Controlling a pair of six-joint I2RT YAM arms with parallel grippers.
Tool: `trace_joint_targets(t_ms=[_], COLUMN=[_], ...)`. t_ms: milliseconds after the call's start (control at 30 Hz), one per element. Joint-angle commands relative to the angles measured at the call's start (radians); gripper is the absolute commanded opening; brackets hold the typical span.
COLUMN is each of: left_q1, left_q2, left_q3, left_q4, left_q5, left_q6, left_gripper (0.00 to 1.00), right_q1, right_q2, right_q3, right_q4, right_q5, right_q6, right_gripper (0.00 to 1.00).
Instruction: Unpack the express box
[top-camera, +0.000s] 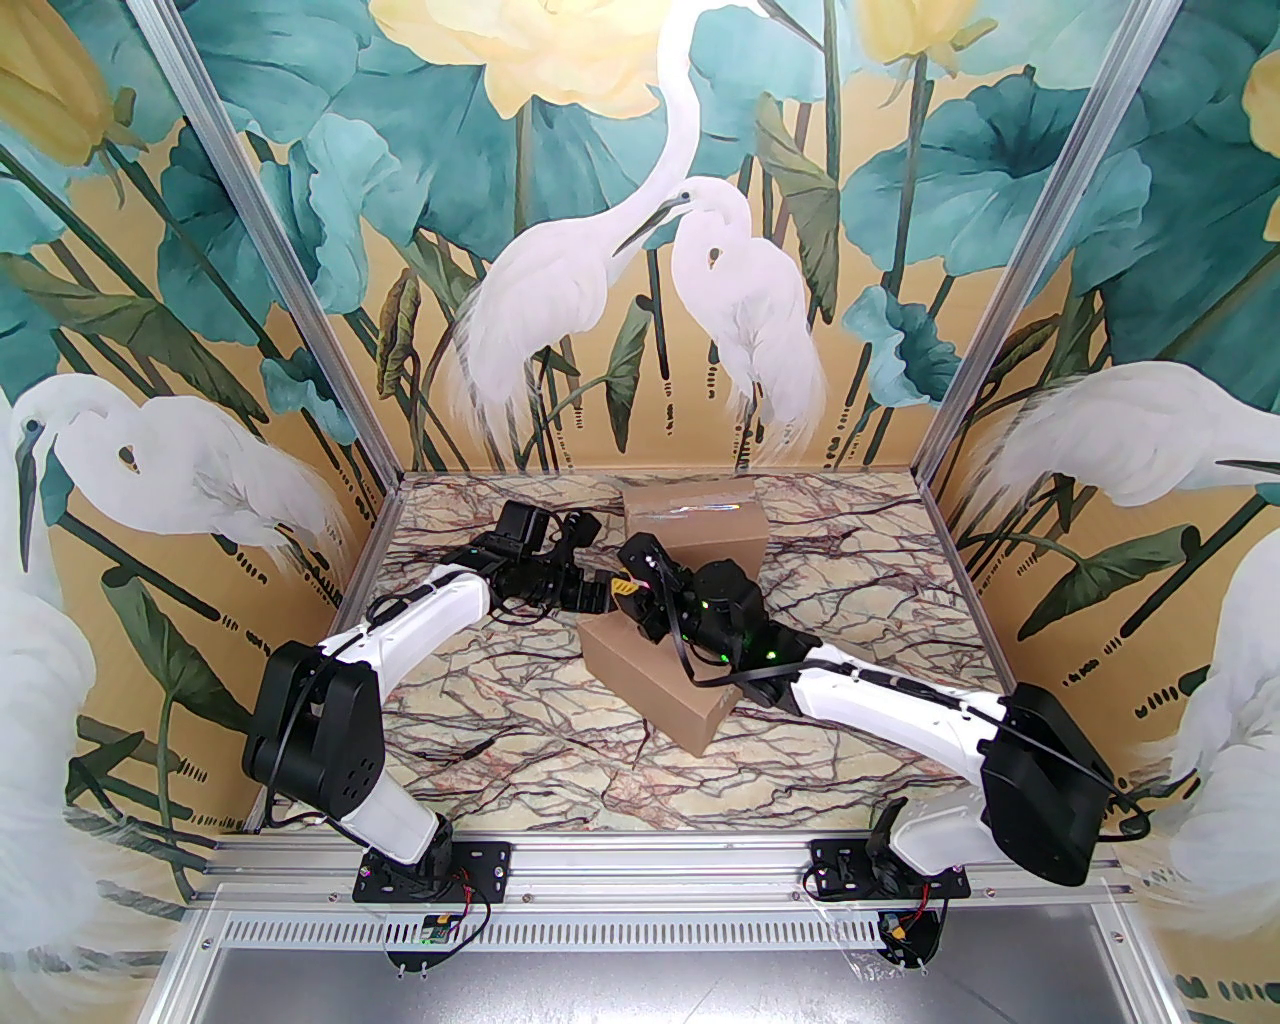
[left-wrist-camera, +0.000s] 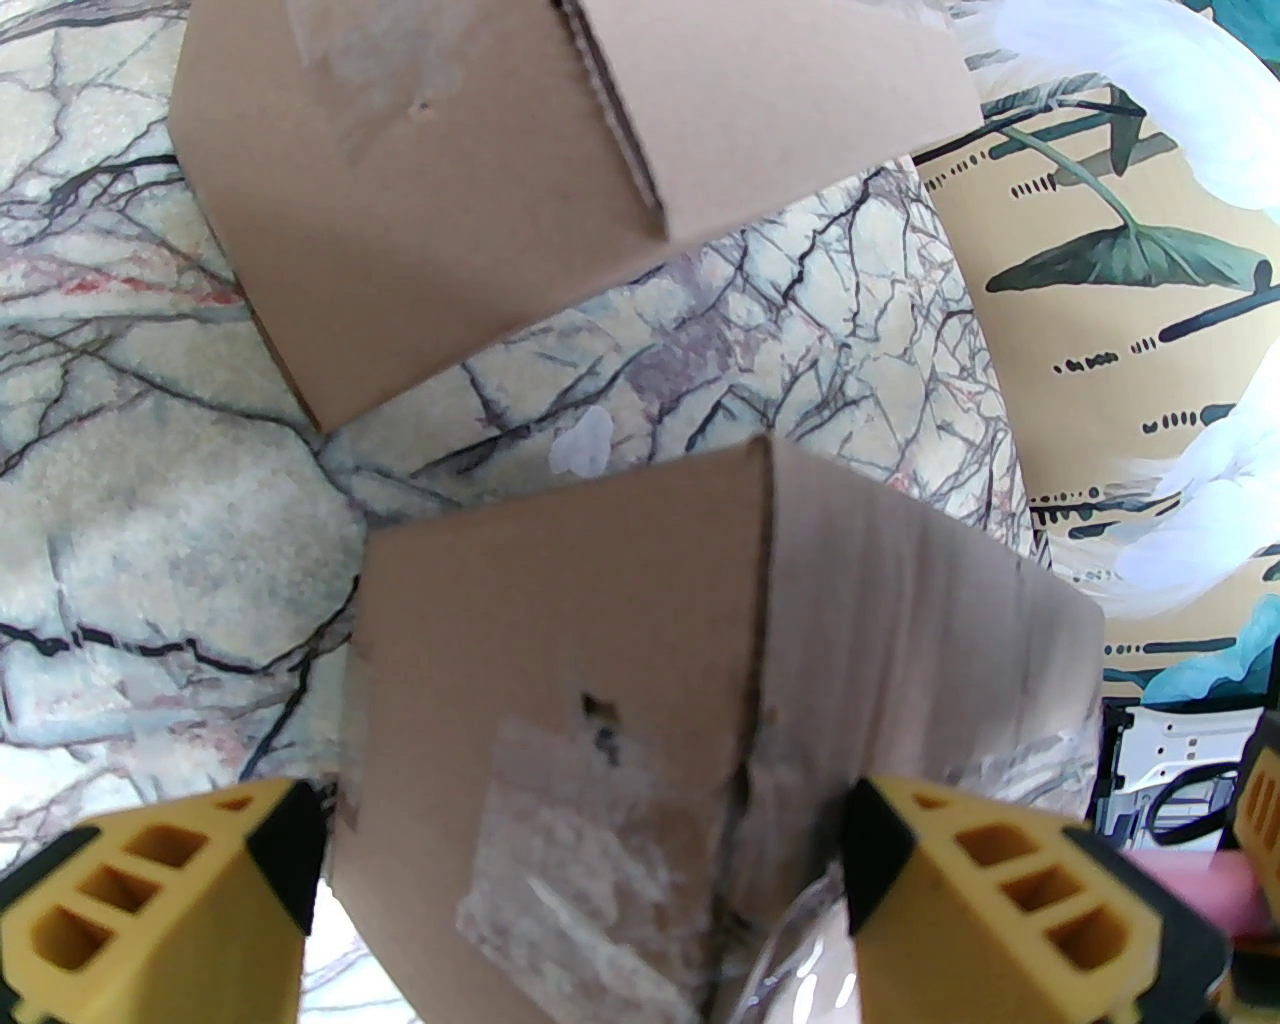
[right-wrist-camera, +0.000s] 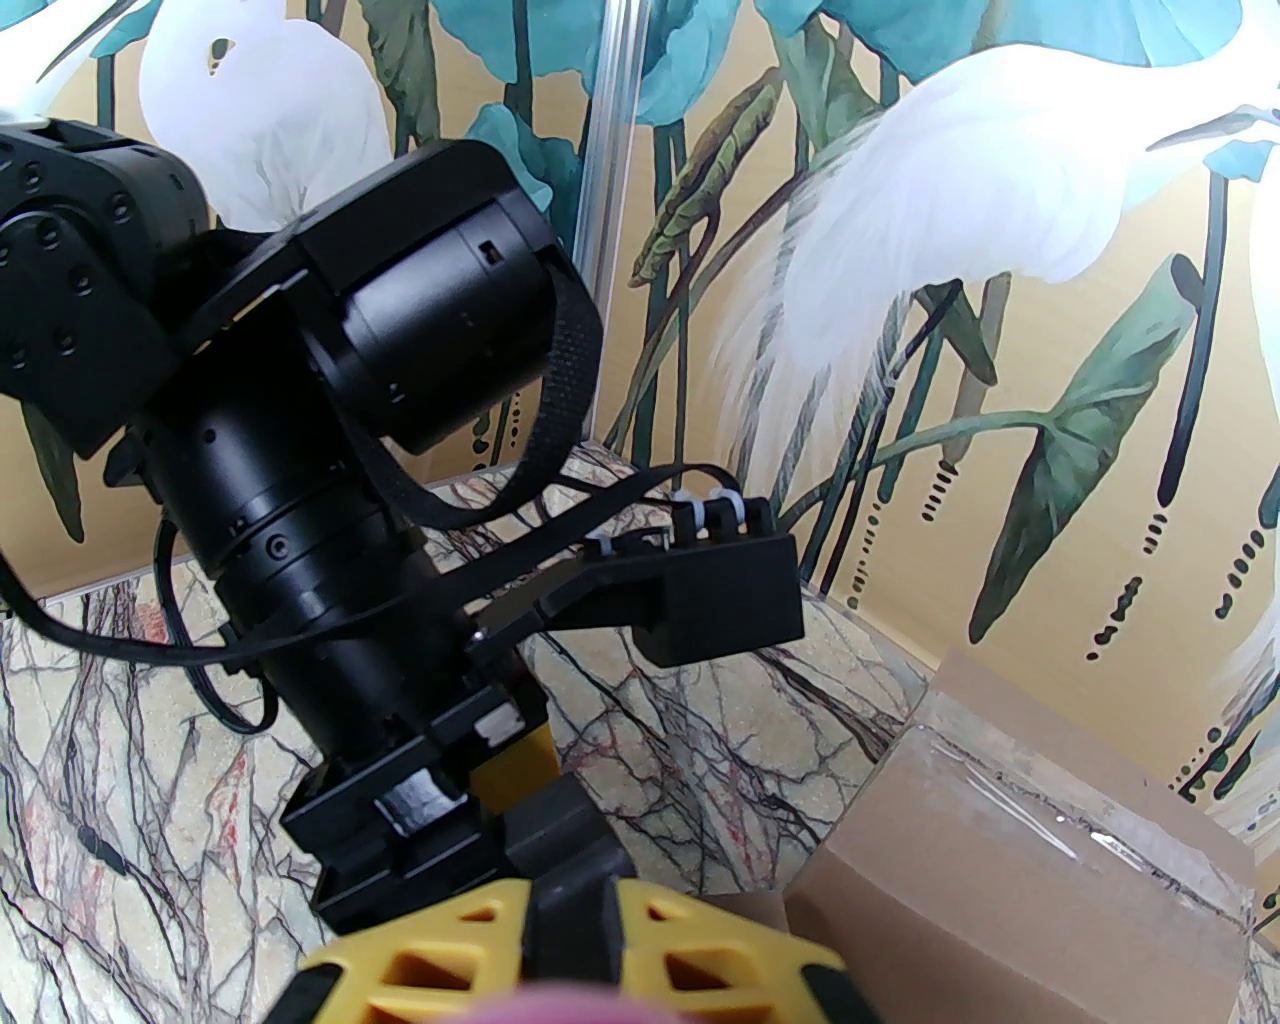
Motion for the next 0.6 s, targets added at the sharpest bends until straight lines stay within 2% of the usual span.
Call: trace_joint_targets(t_ms=[0,567], left_q1=[0.020,0.020], left_q2=[0.063,0.079], left_q3=[-0.041,-0.021], left_q4=[-0.094,-0.116], left_q5=[-0.213,-0.248], left_q6=[0.053,0.085], left_gripper=[0.88,0.87], right_q1=[-0.014,-0.041], right_q2=[-0.048,-0.096], right_q3=[-0.021,-0.057], right_q4=[-0.058,-0.104], right_q5=[-0.044,-0.148], right_q6=[-0.035,-0.039], right_gripper=[0.00,0.00])
